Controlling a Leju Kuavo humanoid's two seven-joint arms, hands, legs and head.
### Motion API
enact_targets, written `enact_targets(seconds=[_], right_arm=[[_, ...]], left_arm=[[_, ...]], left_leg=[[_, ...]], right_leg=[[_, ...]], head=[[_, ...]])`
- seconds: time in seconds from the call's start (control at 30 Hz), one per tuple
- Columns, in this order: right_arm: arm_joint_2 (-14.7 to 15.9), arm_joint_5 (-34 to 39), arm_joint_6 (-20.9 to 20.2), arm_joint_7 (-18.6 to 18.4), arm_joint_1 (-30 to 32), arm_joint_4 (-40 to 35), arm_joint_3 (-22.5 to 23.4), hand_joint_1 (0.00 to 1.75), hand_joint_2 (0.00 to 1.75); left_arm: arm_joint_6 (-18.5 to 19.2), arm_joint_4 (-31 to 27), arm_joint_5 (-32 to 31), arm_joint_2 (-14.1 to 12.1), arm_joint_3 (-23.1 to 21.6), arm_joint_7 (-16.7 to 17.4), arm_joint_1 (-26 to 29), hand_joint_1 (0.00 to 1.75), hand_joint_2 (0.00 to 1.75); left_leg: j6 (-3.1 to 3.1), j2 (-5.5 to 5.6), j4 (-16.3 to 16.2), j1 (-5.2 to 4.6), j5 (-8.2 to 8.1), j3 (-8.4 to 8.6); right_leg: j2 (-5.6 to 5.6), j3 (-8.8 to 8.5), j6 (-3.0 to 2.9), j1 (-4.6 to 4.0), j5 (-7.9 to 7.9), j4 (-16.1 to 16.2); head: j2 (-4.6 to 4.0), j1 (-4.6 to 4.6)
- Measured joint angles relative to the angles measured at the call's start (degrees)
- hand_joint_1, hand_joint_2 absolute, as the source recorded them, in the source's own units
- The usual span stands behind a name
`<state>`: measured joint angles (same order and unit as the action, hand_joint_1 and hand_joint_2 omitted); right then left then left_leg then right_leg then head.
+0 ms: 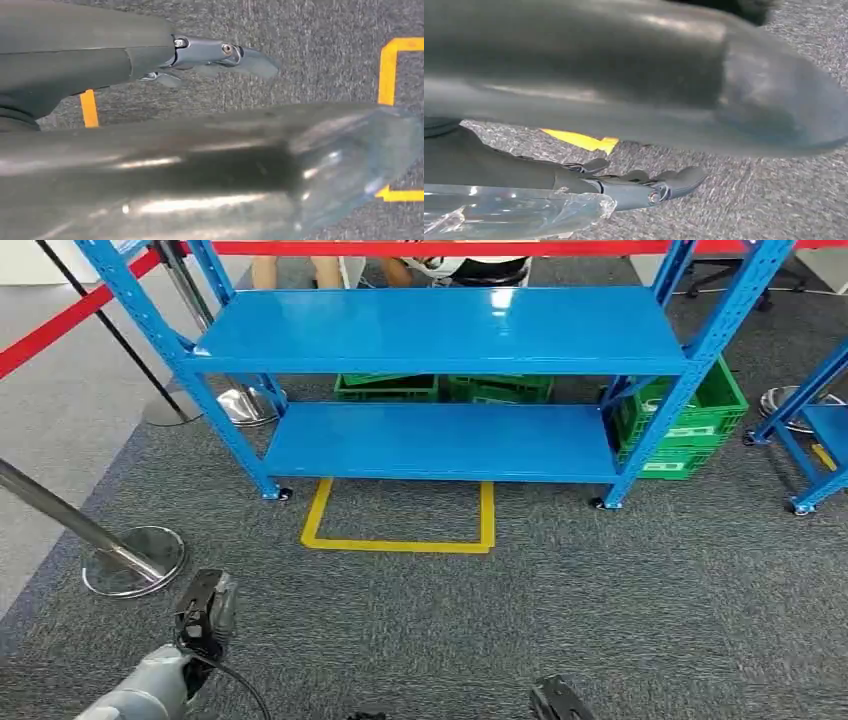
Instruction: Take the parts from the cabinet and place them on the table.
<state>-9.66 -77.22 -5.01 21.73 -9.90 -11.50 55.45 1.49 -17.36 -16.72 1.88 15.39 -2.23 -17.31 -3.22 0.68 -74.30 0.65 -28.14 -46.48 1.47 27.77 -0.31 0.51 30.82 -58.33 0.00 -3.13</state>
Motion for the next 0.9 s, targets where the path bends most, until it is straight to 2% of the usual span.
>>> enact_targets(seconds=[0.03, 0.07, 0.13, 0.17, 0.2, 0.23, 0.27, 0.3, 0.33, 0.37, 0.4, 0.43, 0.47, 0.53, 0.57, 0.6, 0.63, 0.67, 0.7, 0.73, 0.77, 0.83, 0.87, 0.9], right_arm=[[0.00, 0.15, 0.00, -0.07, 0.21, 0.00, 0.00, 0.00, 0.00], [0.00, 0.24, 0.00, -0.09, 0.38, 0.00, 0.00, 0.00, 0.00], [0.00, 0.28, -0.02, -0.11, 0.44, 0.00, -0.02, 0.00, 0.00], [0.00, 0.33, -0.02, -0.09, 0.63, 0.00, -0.02, 0.00, 0.00], [-0.02, 0.46, 0.00, -0.17, 0.35, 0.00, -0.02, 0.00, 0.00], [0.02, 0.68, 0.02, -0.33, 0.30, -0.06, -0.02, 0.00, 0.00], [0.02, 0.85, 0.02, -0.37, 0.24, -0.11, -0.06, 0.00, 0.00], [0.02, 1.12, 0.00, -0.42, 0.10, -0.15, -0.13, 0.00, 0.00], [0.02, 1.51, -0.02, -0.50, -0.10, -0.17, -0.35, 0.00, 0.00], [0.02, 1.77, -0.07, -0.50, -0.26, -0.17, -0.57, 0.00, 0.00], [0.02, 1.99, -0.09, -0.52, -0.15, -0.17, -0.74, 0.00, 0.00], [0.02, 2.01, -0.09, -0.55, 0.09, -0.17, -0.90, 0.00, 0.00], [0.02, 2.08, -0.09, -0.61, 0.55, -0.17, -0.94, 0.00, 0.00], [0.04, 2.75, -0.09, -0.68, 1.40, -0.17, -1.16, 0.00, 0.00], [0.04, 2.97, -0.07, -0.68, 1.51, -0.17, -1.38, 0.00, 0.00], [0.04, 3.19, -0.09, -0.68, 1.55, -0.17, -1.59, 0.00, 0.00], [0.04, 3.45, -0.09, -0.68, 1.64, -0.17, -1.77, 0.00, 0.00], [0.04, 3.72, -0.09, -0.74, 2.06, -0.15, -1.90, 0.00, 0.00], [0.02, 3.91, -0.13, -0.83, 2.62, 0.05, -2.03, 0.00, 0.00], [0.02, 4.11, -0.11, -1.02, 2.42, 0.04, -2.23, 0.00, 0.00], [0.02, 4.24, -0.09, -1.05, 2.31, 0.02, -2.45, 0.00, 0.00], [0.02, 4.96, -0.02, -0.92, 1.55, -0.15, -3.04, 0.00, 0.00], [0.02, 5.20, 0.00, -0.92, 1.22, -0.20, -3.28, 0.00, 0.00], [0.04, 5.46, 0.00, -0.92, 0.94, -0.20, -3.39, 0.00, 0.00]], left_arm=[[0.00, -0.22, 0.07, 0.00, -0.13, 0.11, 0.34, 0.00, 0.00], [0.00, -0.39, 0.09, 0.00, -0.17, 0.15, 0.53, 0.00, 0.00], [0.00, -0.66, 0.11, -0.02, -0.26, 0.17, 0.65, 0.00, 0.00], [0.00, -0.68, 0.13, 0.00, -0.35, 0.17, 0.80, 0.00, 0.00], [0.00, -0.70, 0.15, -0.04, -0.43, 0.22, 0.76, 0.00, 0.00], [0.00, -0.79, 0.26, 0.00, -0.54, 0.33, 0.67, 0.00, 0.00], [0.00, -0.89, 0.55, 0.02, -0.57, 0.33, 0.72, 0.00, 0.00], [-0.02, -1.03, 0.59, 0.02, -0.59, 0.31, 0.73, 0.00, 0.00], [-0.04, -1.20, 0.81, 0.00, -0.65, 0.31, 0.73, 0.00, 0.00], [-0.11, -1.22, 1.12, 0.00, -0.70, 0.28, 0.80, 0.00, 0.00], [-0.15, -1.22, 1.16, 0.00, -0.76, 0.28, 1.10, 0.00, 0.00], [-0.18, -1.22, 1.18, -0.04, -0.87, 0.31, 1.49, 0.00, 0.00], [-0.17, -1.22, 1.22, -0.07, -0.94, 0.31, 1.88, 0.00, 0.00], [-0.22, -1.22, 1.66, -0.09, -1.20, 0.31, 2.47, 0.00, 0.00], [-0.26, -1.22, 1.68, -0.09, -1.29, 0.31, 2.56, 0.00, 0.00], [-0.28, -1.22, 1.83, -0.09, -1.50, 0.31, 2.56, 0.00, 0.00], [-0.31, -1.22, 2.03, -0.07, -1.57, 0.31, 2.54, 0.00, 0.00], [-0.37, -1.22, 2.21, -0.04, -1.62, 0.33, 2.65, 0.00, 0.00], [-0.48, -1.18, 2.34, -0.09, -1.66, 0.35, 2.72, 0.00, 0.00], [-0.48, -1.18, 2.36, -0.09, -1.70, 0.42, 2.90, 0.00, 0.00], [-0.57, -1.27, 2.40, -0.11, -1.75, 0.52, 2.61, 0.00, 0.00], [-0.66, -1.68, 2.71, -0.24, -1.99, 0.48, 1.64, 0.00, 0.00], [-0.70, -1.73, 2.71, -0.09, -2.19, 0.48, 1.40, 0.00, 0.00], [-0.66, -1.73, 2.71, 0.00, -2.45, 0.44, 1.18, 0.00, 0.00]], left_leg=[[0.08, 0.00, 0.07, -0.01, 1.66, -0.94], [0.24, 0.00, 2.79, -0.04, 4.73, -0.60], [0.77, -0.07, 12.31, -0.13, 12.06, 2.62], [1.03, -0.52, 15.74, -0.29, 13.71, 3.91], [1.27, -0.51, 16.34, -0.74, 11.21, 5.28], [1.69, -0.65, 16.49, -0.66, 10.01, 5.54], [2.00, -0.53, 16.96, -0.62, 9.16, 5.94], [2.48, -0.59, 17.11, -0.55, 8.19, 6.49], [2.91, -0.50, 17.46, -0.27, 7.72, 7.52], [3.18, -0.27, 17.85, -0.22, 7.00, 8.59], [3.42, -0.27, 18.27, -0.22, 6.11, 9.90], [3.47, -0.26, 18.55, -0.23, 5.25, 11.13], [3.58, -0.22, 18.84, -0.23, 4.27, 12.47], [3.58, 0.32, 19.38, -0.18, 2.39, 15.39], [3.49, 0.49, 19.53, -0.09, 1.51, 16.86], [3.35, 0.63, 19.56, -0.01, 0.60, 18.22], [3.15, 0.71, 19.56, 0.06, -0.48, 19.57], [2.85, 0.72, 19.54, 0.04, -1.68, 20.77], [2.52, 0.92, 18.78, -0.29, -2.93, 21.66], [2.10, 1.02, 18.66, -0.44, -3.76, 21.85], [1.62, 0.97, 19.17, -0.25, -4.79, 22.36], [1.00, 0.94, 17.86, -0.09, -3.85, 22.42], [0.74, 0.65, 16.08, -0.08, -3.45, 21.74], [0.37, 0.25, 12.58, -0.08, -3.35, 19.84]], right_leg=[[-0.07, -0.89, 0.15, 0.01, 0.81, 0.04], [-0.14, -2.00, 0.26, 0.03, 1.67, 0.12], [-0.33, -4.70, 0.47, 0.07, 3.41, 0.66], [-0.47, -5.22, 0.74, 0.04, 4.28, 1.39], [-0.36, -5.87, 1.25, -0.43, 4.97, 1.86], [-0.53, -6.58, 1.55, -0.43, 5.22, 2.97], [-0.72, -8.66, 1.83, -0.48, 4.88, 3.83], [-0.76, -8.67, 2.33, -0.48, 3.77, 3.18], [-0.78, -7.49, 2.84, -0.56, 2.76, 0.73], [-1.07, -4.52, 2.94, -0.54, 0.93, -4.24], [-1.09, -0.93, 2.68, -0.56, 0.61, -9.99], [-1.09, 1.80, 2.52, -0.58, 2.27, -13.41], [-1.07, 4.13, 2.53, -0.60, 5.35, -15.33], [-1.03, 8.05, 2.68, -0.56, 12.17, -15.42], [-1.04, 9.77, 2.82, -0.52, 13.67, -14.13], [-1.05, 11.03, 2.97, -0.45, 12.82, -11.89], [-1.07, 12.05, 3.14, -0.31, 9.00, -8.76], [-1.22, 13.05, 3.28, -0.06, -0.03, -4.84], [-1.69, 14.49, 3.17, 0.13, -10.87, -0.12], [-1.87, 13.14, 2.16, -0.02, -11.15, -1.77], [-1.43, 13.48, 1.77, -0.28, -10.51, -2.18], [-1.50, 12.91, 0.88, -0.19, -9.61, -2.00], [-1.31, 12.11, 0.54, -0.01, -9.29, -1.68], [-1.21, 11.40, 0.22, 0.03, -8.81, -1.42]], head=[[0.00, 0.00], [0.00, -0.07], [0.00, -0.07], [0.00, 0.00], [-0.02, 0.03], [0.00, -0.11], [0.02, 0.02], [0.00, 0.09], [0.04, 0.13], [0.00, 0.42], [0.00, 0.59], [0.02, 0.57], [0.00, 0.66], [0.00, 0.76], [0.00, 0.79], [0.00, 0.83], [0.00, 0.85], [0.00, 0.96], [-0.02, 1.49], [-0.02, 1.42], [0.00, 0.76], [0.02, 0.83], [0.00, 0.74], [0.00, 0.55]])
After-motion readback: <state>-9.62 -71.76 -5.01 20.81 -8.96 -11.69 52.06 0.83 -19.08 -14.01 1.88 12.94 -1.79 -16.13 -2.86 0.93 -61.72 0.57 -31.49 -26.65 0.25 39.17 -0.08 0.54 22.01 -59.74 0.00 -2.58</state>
